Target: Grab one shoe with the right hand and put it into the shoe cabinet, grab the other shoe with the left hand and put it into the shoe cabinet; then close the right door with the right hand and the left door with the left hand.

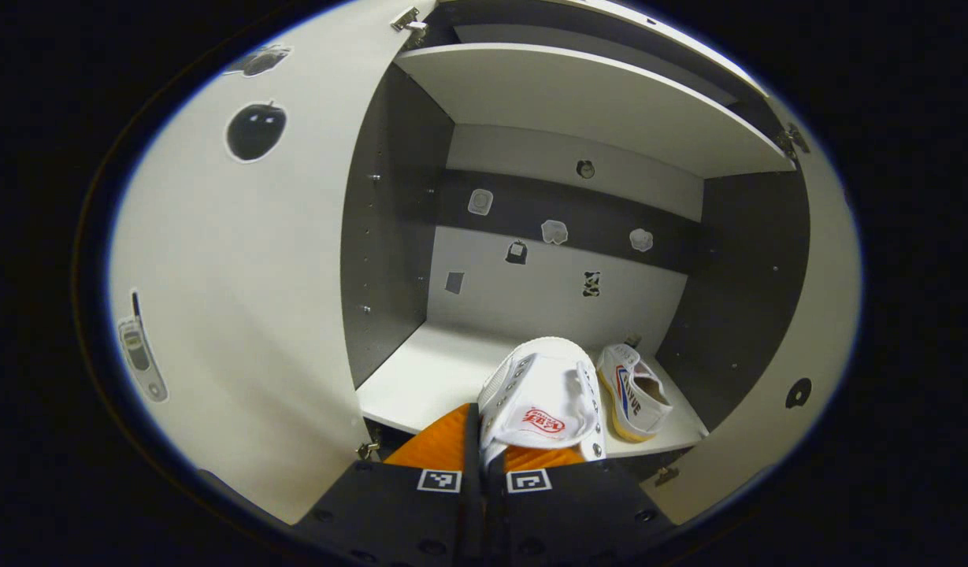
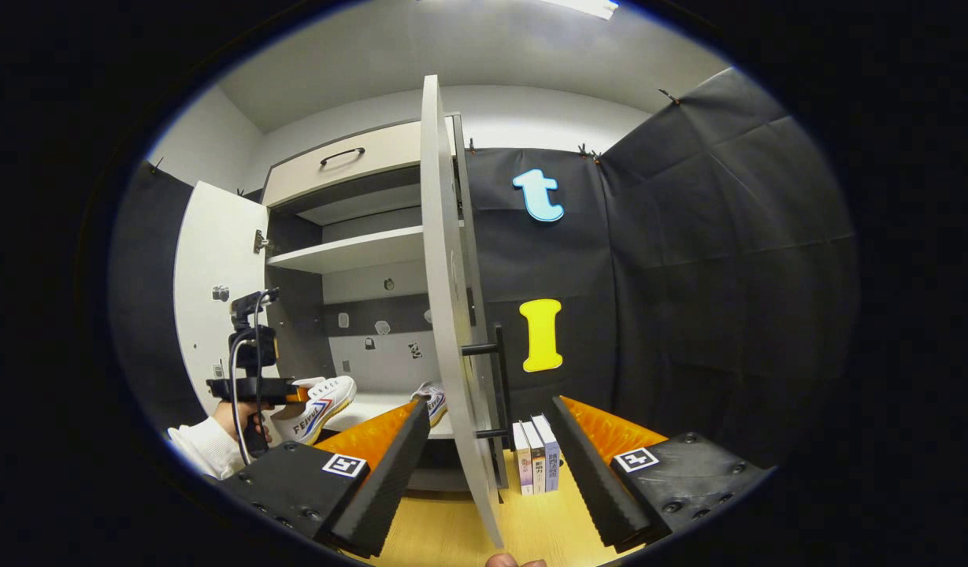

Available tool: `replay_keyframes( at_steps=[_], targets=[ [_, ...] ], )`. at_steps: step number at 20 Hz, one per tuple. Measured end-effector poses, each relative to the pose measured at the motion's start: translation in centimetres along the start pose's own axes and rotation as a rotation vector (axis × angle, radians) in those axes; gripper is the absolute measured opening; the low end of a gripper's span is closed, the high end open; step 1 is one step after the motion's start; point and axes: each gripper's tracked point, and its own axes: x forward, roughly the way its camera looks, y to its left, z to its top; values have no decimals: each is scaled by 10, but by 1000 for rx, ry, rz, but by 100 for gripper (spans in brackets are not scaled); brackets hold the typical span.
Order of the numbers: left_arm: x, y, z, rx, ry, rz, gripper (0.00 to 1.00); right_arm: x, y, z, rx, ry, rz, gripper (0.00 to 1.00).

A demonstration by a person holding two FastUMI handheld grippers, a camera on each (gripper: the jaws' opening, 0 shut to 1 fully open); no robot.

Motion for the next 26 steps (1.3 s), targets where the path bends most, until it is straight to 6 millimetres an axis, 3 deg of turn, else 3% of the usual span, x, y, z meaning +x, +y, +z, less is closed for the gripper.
replay_keyframes(
  at_steps=[7, 14, 20, 26],
  targets=[
    [92, -8, 25, 1, 40, 44, 6, 9, -10, -2, 3, 9, 6, 98],
    [170, 3, 6, 32, 129, 88, 6, 1, 7, 3, -31, -13, 35, 98],
    [198, 15, -14, -5, 185, 91, 6, -2, 8, -1, -43, -6, 10, 98],
    [200, 16, -18, 3, 199, 83, 6, -4, 7, -8, -22, 3, -3, 98]
  ],
)
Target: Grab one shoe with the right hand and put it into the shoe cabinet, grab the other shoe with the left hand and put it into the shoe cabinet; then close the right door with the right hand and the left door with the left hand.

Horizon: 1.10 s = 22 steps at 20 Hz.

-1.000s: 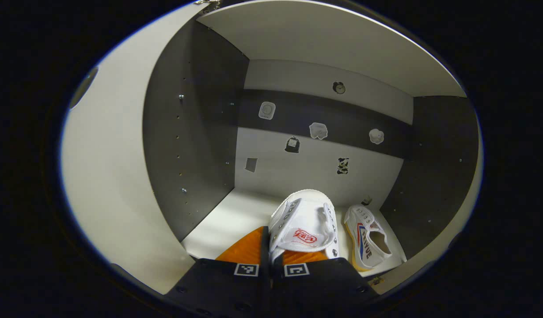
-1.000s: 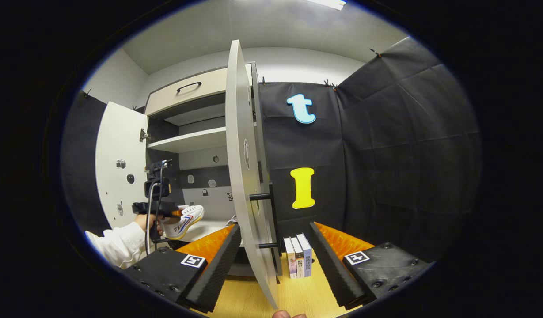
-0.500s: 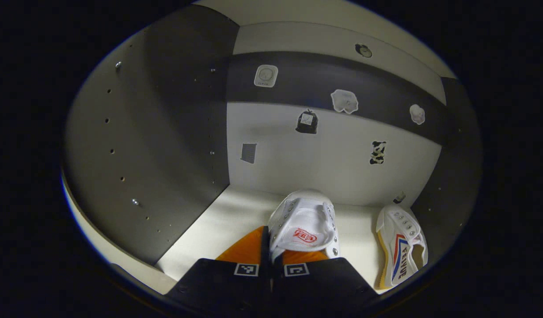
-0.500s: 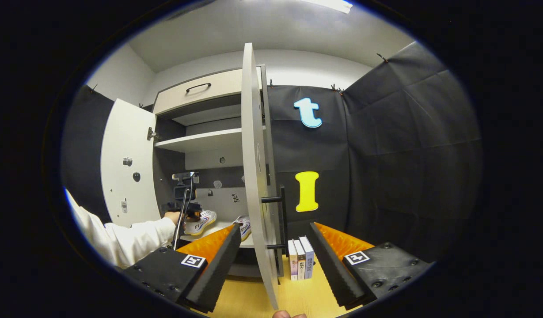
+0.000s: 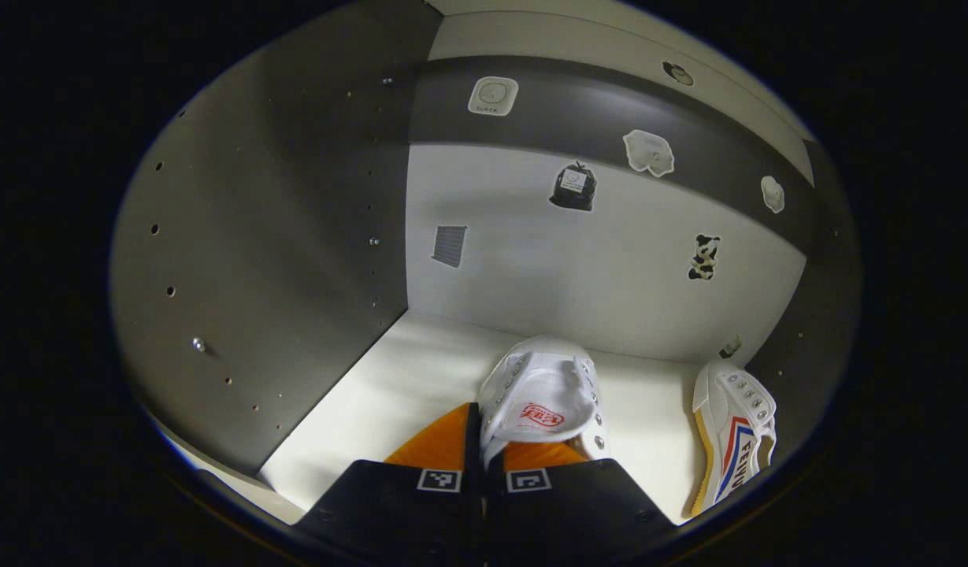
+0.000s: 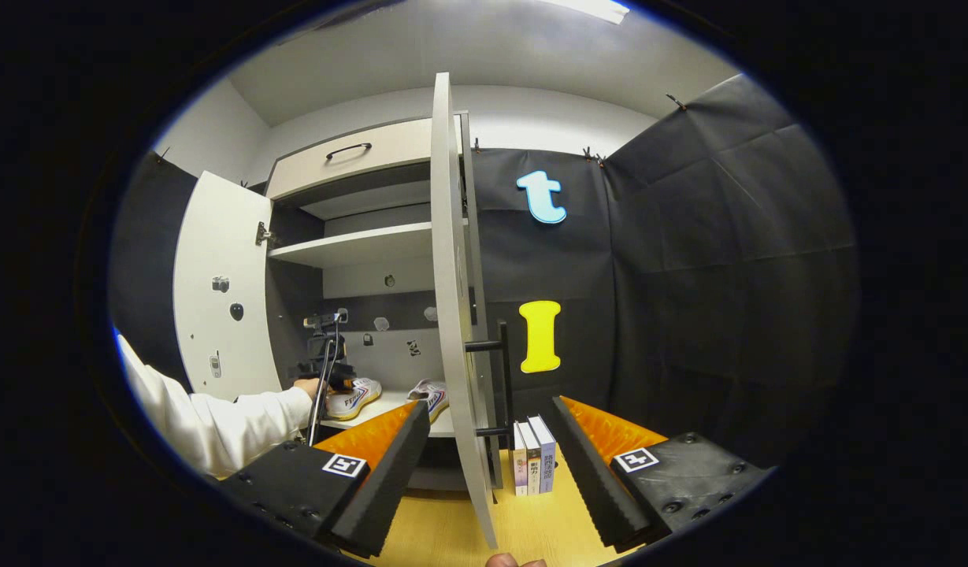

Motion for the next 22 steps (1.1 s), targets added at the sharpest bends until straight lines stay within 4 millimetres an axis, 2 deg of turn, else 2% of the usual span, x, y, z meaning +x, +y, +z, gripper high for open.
replay_keyframes(
  at_steps=[5, 7, 8, 9, 11, 13, 15, 16, 17, 18, 19, 22],
  targets=[
    [-7, 1, -1, 21, 2, 8, 8, -3, 0, 0, 15, 5, 0, 98],
    [-12, -4, 0, 16, -8, -16, 12, -6, 0, 3, 13, -2, 0, 98],
    [-14, -6, 1, 12, -12, -29, 20, -8, 0, 4, 11, -4, 0, 98],
    [-16, -6, 1, 6, -13, -36, 18, -9, 1, 4, 8, -5, 0, 98],
    [-20, -6, 2, 2, -11, -41, 35, -13, 1, 4, 11, -5, 2, 98],
    [-28, -4, 4, 11, -15, -36, 37, -13, 1, 6, 11, -8, 2, 98],
    [-37, -4, 7, 25, -22, -34, 53, -14, 2, 8, 14, -13, 3, 98],
    [-43, -5, 7, 33, -26, -40, 53, -15, 1, 9, 18, -17, 4, 98],
    [-50, -7, 8, 41, -40, -47, 60, -16, 1, 11, 21, -21, 6, 98],
    [-57, -9, 8, 53, -52, -52, 57, -17, 2, 12, 23, -24, 7, 98],
    [-67, -11, 9, 62, -66, -65, 58, -18, 2, 13, 27, -25, 10, 98],
    [-108, -22, 13, 82, -139, -129, 61, -22, 5, 18, 29, -39, 21, 98]
  ],
)
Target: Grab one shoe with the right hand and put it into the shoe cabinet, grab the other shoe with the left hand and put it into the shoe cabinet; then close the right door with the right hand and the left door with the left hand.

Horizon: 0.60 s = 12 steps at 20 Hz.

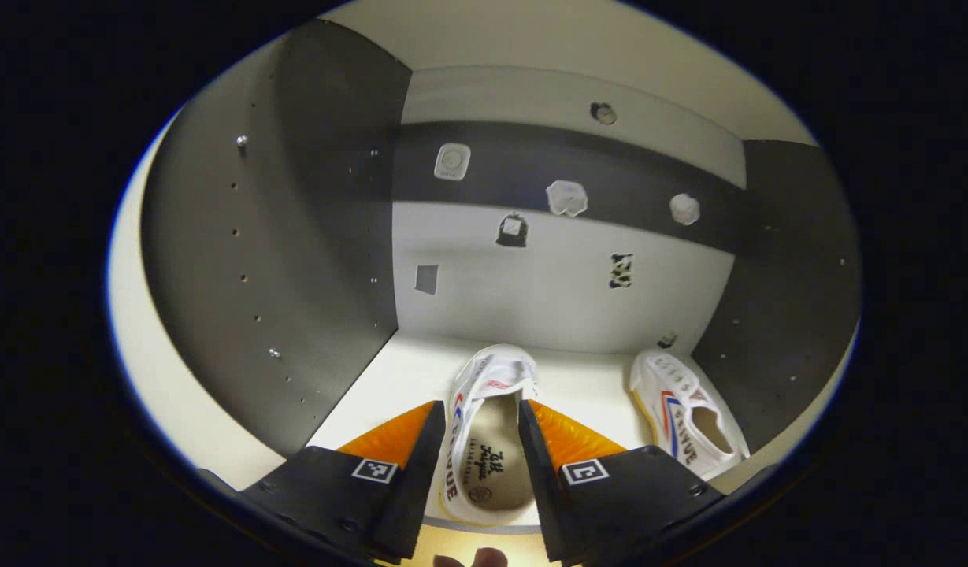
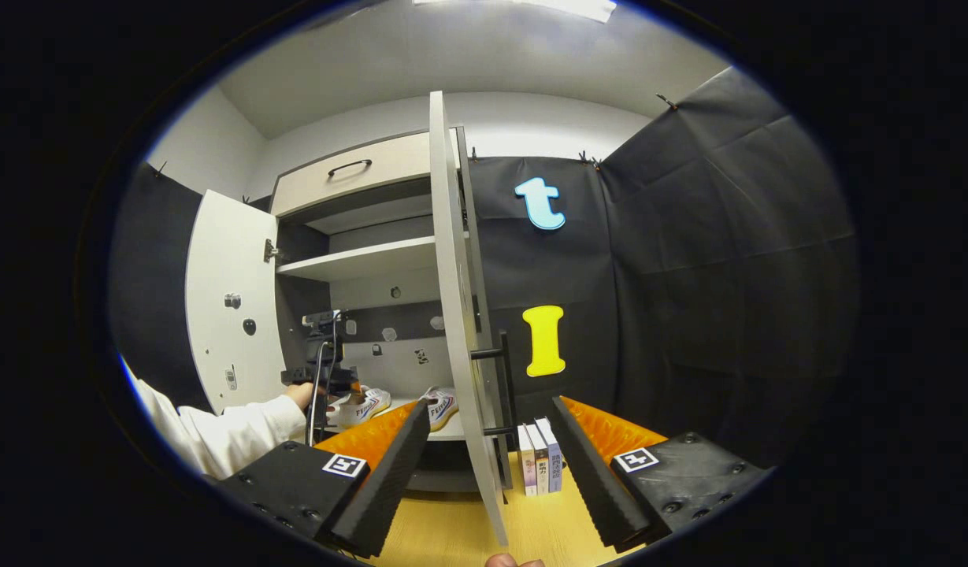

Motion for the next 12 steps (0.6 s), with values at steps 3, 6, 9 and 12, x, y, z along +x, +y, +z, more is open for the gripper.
replay_keyframes(
  at_steps=[3, 6, 9, 12],
  targets=[
    [-54, -14, 10, 2, -108, -66, 61, -1, 4, 4, -3, -15, 11, 98],
    [-111, -19, 11, -30, -199, -113, 63, -1, 7, 5, 6, -14, 21, 98],
    [-161, -10, 4, -11, -252, -99, 74, -1, 8, 1, 8, -1, 20, 98],
    [-201, -1, -7, 75, -289, -83, 90, -3, 3, 0, -7, 3, 8, 98]
  ],
)
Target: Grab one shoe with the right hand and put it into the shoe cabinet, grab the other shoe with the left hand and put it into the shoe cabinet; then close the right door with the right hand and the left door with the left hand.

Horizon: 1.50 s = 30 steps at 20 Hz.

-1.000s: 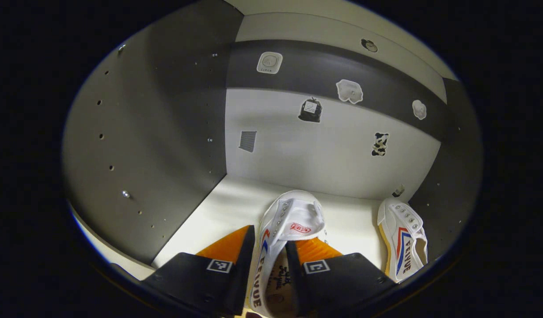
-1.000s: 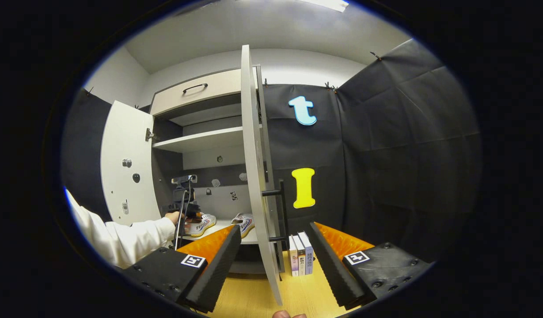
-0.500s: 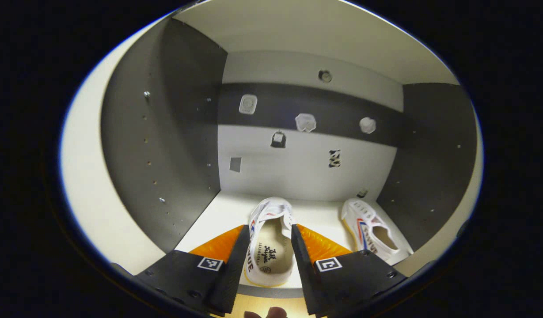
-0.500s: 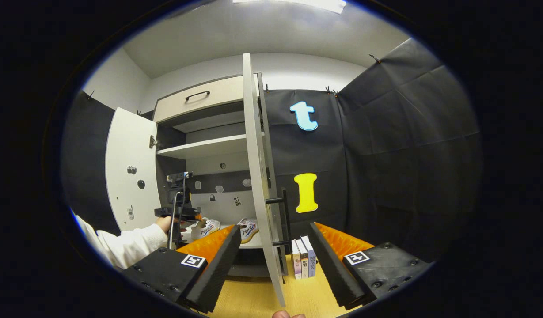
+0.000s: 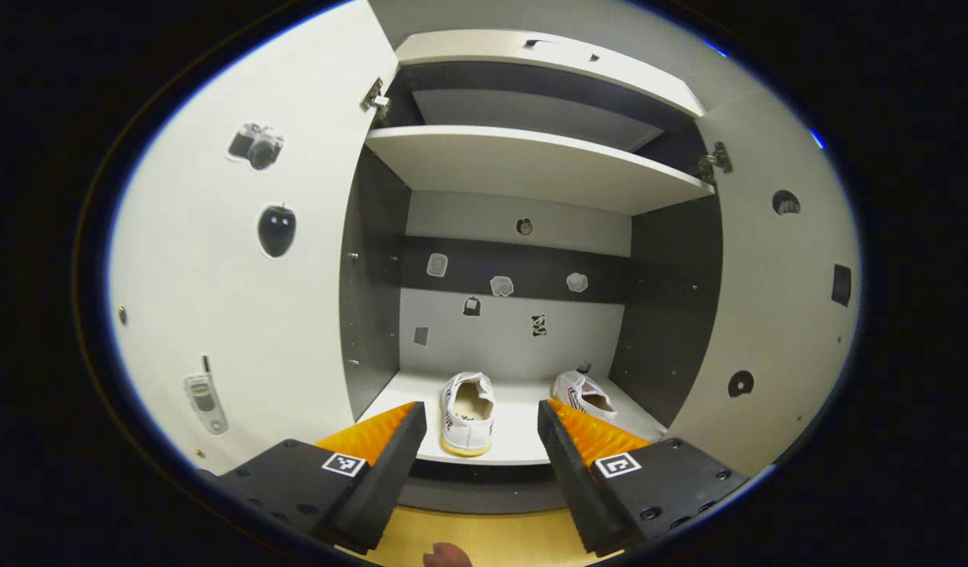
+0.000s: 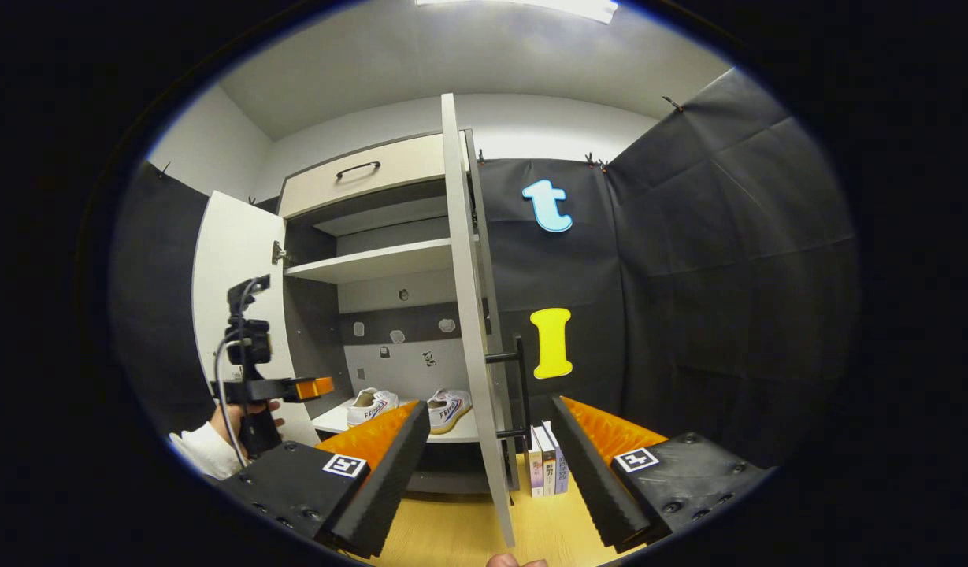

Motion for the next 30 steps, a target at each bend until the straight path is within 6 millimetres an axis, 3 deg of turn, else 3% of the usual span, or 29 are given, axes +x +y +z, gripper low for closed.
replay_keyframes(
  at_steps=[7, 16, 23, 30],
  targets=[
    [-84, 2, 3, 16, -33, 6, 96, -3, -33, -2, -31, 10, -106, 98],
    [-154, 3, -3, 13, -33, -24, 96, 0, -54, -2, -70, 21, -172, 98],
    [-177, 7, -11, 16, -28, -24, 96, 39, -85, 0, -107, 26, -219, 98],
    [-181, 24, -10, -2, -31, -7, 96, 75, -78, -11, -99, 51, -204, 98]
  ],
)
